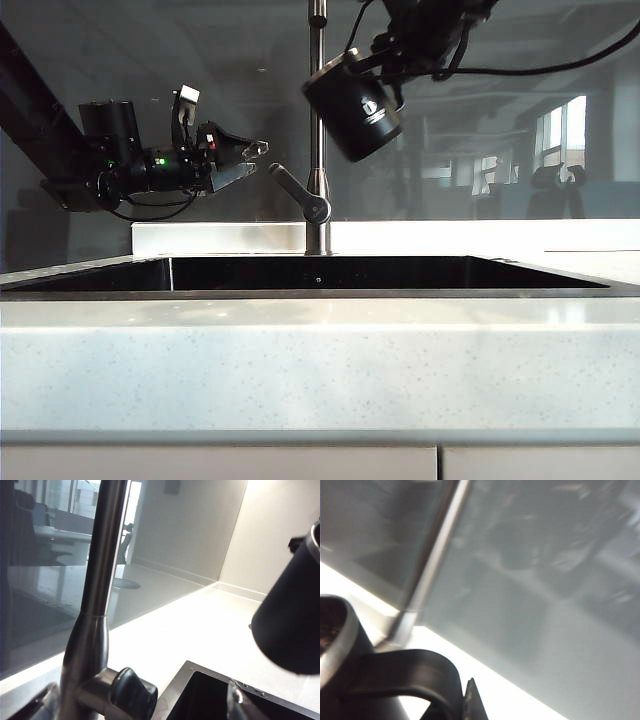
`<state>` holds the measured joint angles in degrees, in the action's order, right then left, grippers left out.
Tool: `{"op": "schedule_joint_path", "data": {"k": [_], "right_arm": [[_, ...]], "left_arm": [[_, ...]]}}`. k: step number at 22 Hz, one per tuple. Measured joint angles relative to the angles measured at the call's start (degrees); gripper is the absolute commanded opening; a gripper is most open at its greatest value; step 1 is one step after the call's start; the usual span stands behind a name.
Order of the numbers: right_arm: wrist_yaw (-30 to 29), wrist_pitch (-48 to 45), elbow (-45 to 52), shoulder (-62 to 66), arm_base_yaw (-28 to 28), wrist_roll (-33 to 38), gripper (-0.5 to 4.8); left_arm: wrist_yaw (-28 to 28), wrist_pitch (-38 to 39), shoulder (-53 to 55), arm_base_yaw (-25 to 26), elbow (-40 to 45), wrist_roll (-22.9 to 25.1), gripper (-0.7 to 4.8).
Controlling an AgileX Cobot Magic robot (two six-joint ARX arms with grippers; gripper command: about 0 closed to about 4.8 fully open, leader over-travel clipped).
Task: Pick up the mug next to the sink, go to the faucet to get some water, pour the water into the sink, and finally put the mug back to its place.
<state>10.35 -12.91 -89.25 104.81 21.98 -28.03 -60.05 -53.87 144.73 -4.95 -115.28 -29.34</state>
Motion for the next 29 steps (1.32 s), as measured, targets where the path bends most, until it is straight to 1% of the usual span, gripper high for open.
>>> {"op": "schedule_joint_path", "data": {"k": [6, 8, 10, 15, 20, 23, 29], "right_arm": [[6.1, 0.1, -0.1, -1.6, 0.7, -16.9, -0.06], [8.7, 0.5, -0.1, -1.6, 2.0, -24.7, -0.06], [9.2, 0.4, -0.1, -1.6, 3.0, -30.3, -0.06], [9.9, 0.4, -0.1, -1.6, 4.2, -41.5, -0.06], [10.5, -0.1, -0.1, -1.6, 4.3, -49.8, -0.06], [11.5, -0.1, -0.1, -1.6, 5.1, -57.4, -0.06], [11.7, -0.6, -0.1, -1.6, 7.3, -64.6, -0.06]], "left_arm": [[0.0, 0.0, 0.0, 0.0, 0.0, -0.1, 4.27], [0.0, 0.0, 0.0, 0.0, 0.0, -0.1, 4.27], [0.0, 0.0, 0.0, 0.0, 0.0, -0.1, 4.27], [0.0, 0.0, 0.0, 0.0, 0.0, -0.1, 4.27], [0.0, 0.0, 0.0, 0.0, 0.0, -0.1, 4.27], [0.0, 0.0, 0.0, 0.0, 0.0, -0.1, 4.27], [0.0, 0.0, 0.0, 0.0, 0.0, -0.1, 4.27]]}}
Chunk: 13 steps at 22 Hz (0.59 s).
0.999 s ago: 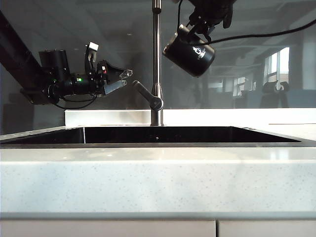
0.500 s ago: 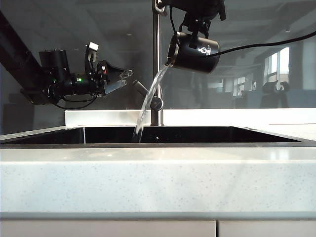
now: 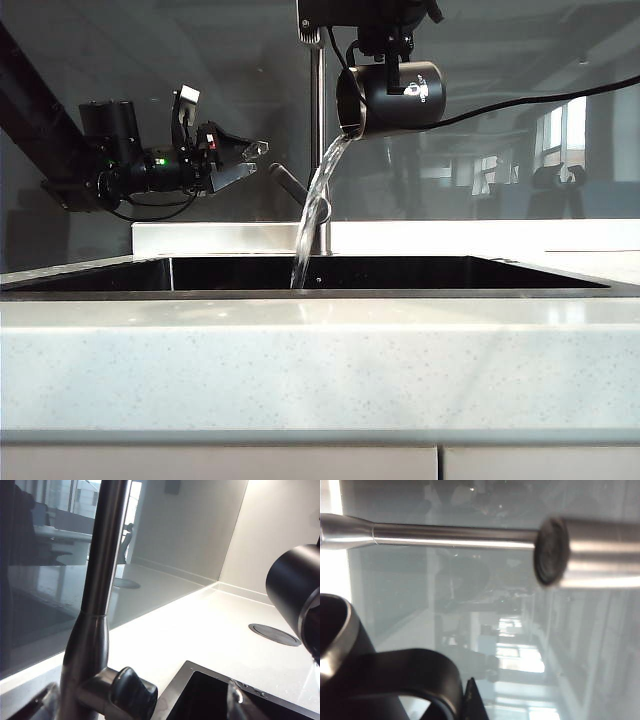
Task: Pick up the mug next to the sink, go to the faucet to get some water, pour the water into the sink, and finally put the mug back to its place.
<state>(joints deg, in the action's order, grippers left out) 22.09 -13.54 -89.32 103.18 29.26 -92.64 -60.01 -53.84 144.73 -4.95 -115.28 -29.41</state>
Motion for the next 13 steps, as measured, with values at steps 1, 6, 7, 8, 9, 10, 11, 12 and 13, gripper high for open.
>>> {"op": "schedule_joint_path", "data": {"k": [1, 6, 7, 8, 9, 10, 11, 12, 13], "right_arm": [[0.0, 0.2, 0.0, 0.0, 0.2, -1.6, -0.06], [0.0, 0.7, 0.0, 0.0, 0.7, -8.2, -0.06], [0.0, 0.7, 0.0, 0.0, 0.9, -8.9, -0.06], [0.0, 0.7, 0.0, 0.0, 1.1, -9.6, -0.06], [0.0, 0.7, 0.0, 0.0, 1.2, -9.7, -0.06], [0.0, 0.8, 0.0, 0.0, 1.3, -9.8, -0.06], [0.0, 1.1, 0.0, 0.0, 1.4, -9.9, -0.06], [0.0, 1.4, 0.0, 0.0, 1.4, -9.9, -0.06], [0.0, 1.9, 0.0, 0.0, 1.5, -9.9, -0.06]], "left_arm": [[0.0, 0.0, 0.0, 0.0, 0.0, 0.0, 4.27], [0.0, 0.0, 0.0, 0.0, 0.0, 0.0, 4.27], [0.0, 0.0, 0.0, 0.0, 0.0, 0.0, 4.27], [0.0, 0.0, 0.0, 0.0, 0.0, 0.0, 4.27], [0.0, 0.0, 0.0, 0.0, 0.0, 0.0, 4.27], [0.0, 0.0, 0.0, 0.0, 0.0, 0.0, 4.27], [0.0, 0.0, 0.0, 0.0, 0.0, 0.0, 4.27], [0.0, 0.0, 0.0, 0.0, 0.0, 0.0, 4.27], [0.0, 0.0, 0.0, 0.0, 0.0, 0.0, 4.27]]}}
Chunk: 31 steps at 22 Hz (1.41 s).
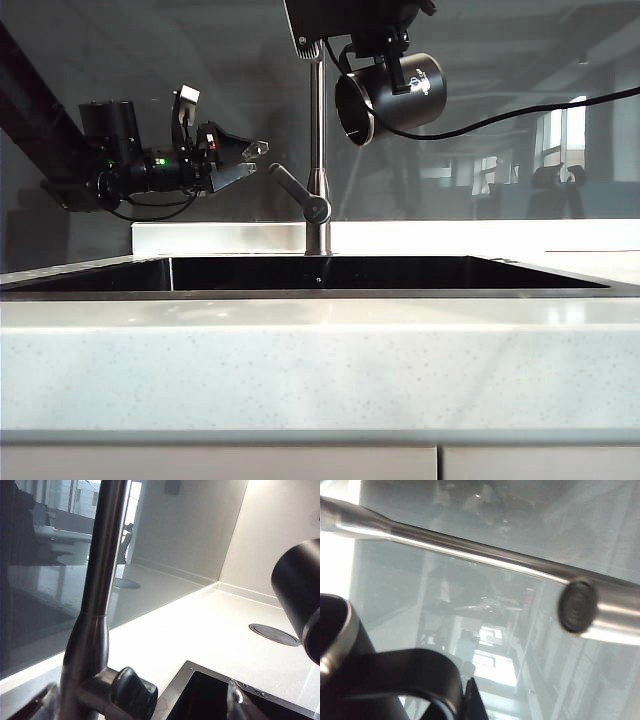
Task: Pick up the mug next to the sink, go to the faucet to get some water, pour the water into the sink, and finally put the mug back to its place.
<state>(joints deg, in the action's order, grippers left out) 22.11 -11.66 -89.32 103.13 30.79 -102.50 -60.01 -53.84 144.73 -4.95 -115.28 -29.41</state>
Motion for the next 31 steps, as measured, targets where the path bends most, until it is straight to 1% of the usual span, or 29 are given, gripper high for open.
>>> {"op": "schedule_joint_path", "data": {"k": [4, 5, 6, 7, 9, 10, 11, 12, 13, 14, 15, 16, 17, 18, 21, 25, 26, 28, 30, 31], "right_arm": [[0.2, 1.7, 0.0, 0.0, 0.3, 0.0, -0.06], [0.2, 1.8, 0.0, 0.0, 0.3, 0.9, -0.06], [0.5, 1.8, 0.0, 0.0, 0.3, 4.3, -0.06], [1.2, 1.8, 0.0, 0.0, 0.3, 8.2, -0.06], [4.8, 1.8, 0.0, 0.0, 0.3, 19.4, -0.06], [6.4, 1.8, 0.0, 0.0, 0.2, 23.6, -0.06], [8.1, 1.8, 0.0, 0.0, -0.4, 30.1, -0.06], [8.8, 2.1, 0.0, 0.0, -0.9, 33.9, -0.06], [9.4, 3.5, 0.0, -0.2, -1.9, 42.4, -0.06], [9.5, 4.7, 0.0, -0.3, -2.7, 48.2, -0.06], [9.2, 7.0, 0.0, -0.7, -3.9, 57.8, -0.06], [8.4, 8.9, 0.0, -1.0, -4.8, 62.9, -0.06], [6.5, 11.8, 0.0, -1.4, -6.2, 70.7, -0.06], [5.0, 13.2, 0.0, -1.6, -7.1, 74.9, -0.06], [1.1, 14.3, 1.3, -2.4, -9.6, 84.1, -0.06], [-3.0, 12.8, 6.3, -4.5, -12.9, 92.0, -0.06], [-4.7, 10.7, 10.5, -6.2, -14.9, 96.0, -0.06], [-6.4, 5.7, 18.2, -9.6, -18.0, 101.3, -0.06], [-7.4, -0.5, 24.8, -12.3, -20.4, 104.2, -0.06], [-7.6, -6.6, 31.6, -15.3, -22.3, 105.2, -0.06]], "left_arm": [[0.0, 0.0, 0.0, 0.0, 0.0, 0.0, 4.27], [0.0, 0.0, 0.0, 0.0, 0.0, 0.0, 4.27], [0.0, 0.0, 0.0, 0.0, 0.0, 0.0, 4.27], [0.0, 0.0, 0.0, 0.0, 0.0, 0.0, 4.27], [0.0, 0.0, 0.0, 0.0, 0.0, 0.0, 4.27], [0.0, 0.0, 0.0, 0.0, 0.0, 0.0, 4.27], [0.0, 0.0, 0.0, 0.0, 0.0, 0.0, 4.27], [0.0, 0.0, 0.0, 0.0, 0.0, 0.0, 4.27], [0.0, 0.0, 0.0, 0.0, 0.0, 0.0, 4.27], [0.0, 0.0, 0.0, 0.0, 0.0, 0.0, 4.27], [0.0, 0.0, 0.0, 0.0, 0.0, -0.6, 4.27], [0.0, 0.0, 0.0, 0.0, 0.0, -1.0, 4.27], [0.0, 0.0, 0.0, 0.0, 0.0, -1.3, 4.27], [0.0, 0.0, 0.0, 0.0, 0.0, -1.3, 4.27], [0.0, 0.0, 0.0, -0.1, 0.0, -1.4, 4.27], [0.0, 0.0, 0.0, -0.1, 0.0, -1.4, 4.27], [0.0, 0.0, 0.0, -0.2, 0.0, -1.4, 4.27], [0.0, 0.0, 0.0, -0.1, 0.0, -1.4, 4.27], [0.0, 0.0, 0.0, -0.1, 0.0, -1.4, 4.27], [0.0, 0.0, 0.0, -0.2, 0.0, -1.4, 4.27]]}}
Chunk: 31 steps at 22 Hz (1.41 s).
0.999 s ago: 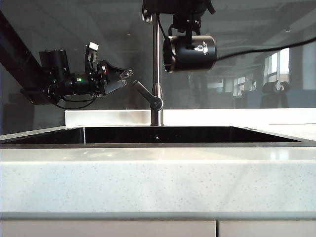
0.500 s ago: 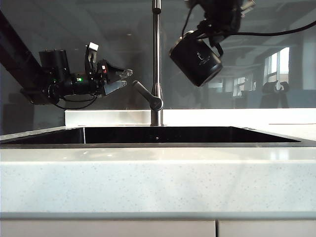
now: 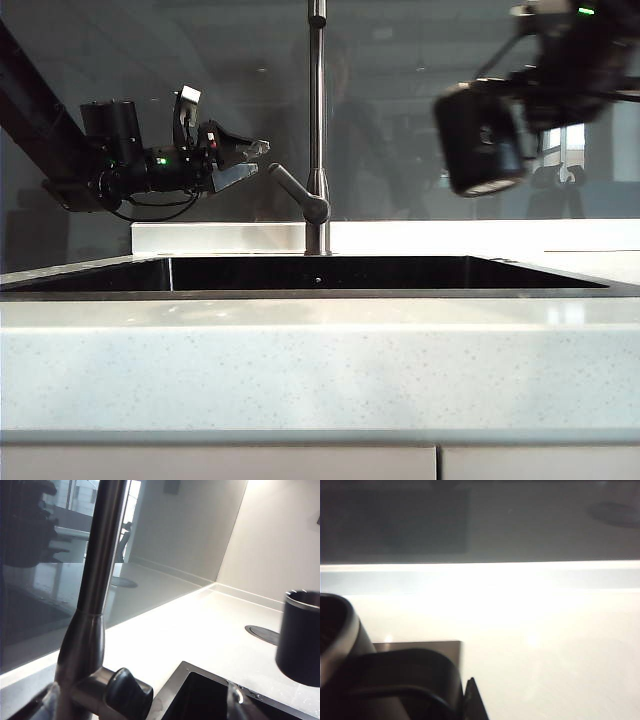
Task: Pick up the mug next to the sink, go to the faucet to get some water, pour the water into the sink, and finally put the mug back to its place.
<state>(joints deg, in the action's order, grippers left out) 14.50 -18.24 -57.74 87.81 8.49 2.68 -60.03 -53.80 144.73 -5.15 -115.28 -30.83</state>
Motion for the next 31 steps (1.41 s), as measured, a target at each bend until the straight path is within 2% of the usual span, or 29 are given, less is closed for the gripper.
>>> {"op": "schedule_joint_path", "data": {"k": [2, 5, 11, 20, 25, 31], "right_arm": [[-0.2, -9.0, 8.8, -2.9, -2.4, 0.4, -0.06], [-0.6, -16.3, 16.9, -5.3, -5.1, 0.5, -0.06], [-0.4, -29.6, 27.9, -5.3, -9.8, 2.6, -0.06], [-1.9, -35.6, 31.4, -3.1, -13.1, 2.9, -0.06], [-4.2, -40.6, 31.4, 1.2, -13.1, 2.9, -0.06], [-4.1, -41.6, 31.4, 2.5, -13.1, 2.7, -0.06]], "left_arm": [[0.0, 0.0, 0.0, 0.0, 0.0, -0.1, 4.27], [0.0, 0.1, 0.0, 0.0, 0.0, -0.1, 4.27], [0.0, 0.5, 0.0, 0.1, 0.0, -0.1, 4.27], [0.0, 0.5, 0.0, 0.0, 0.0, -0.1, 4.27], [0.0, 0.5, 0.0, 0.0, 0.0, -0.1, 4.27], [0.0, 0.5, 0.0, -0.1, 0.0, -0.1, 4.27]]}}
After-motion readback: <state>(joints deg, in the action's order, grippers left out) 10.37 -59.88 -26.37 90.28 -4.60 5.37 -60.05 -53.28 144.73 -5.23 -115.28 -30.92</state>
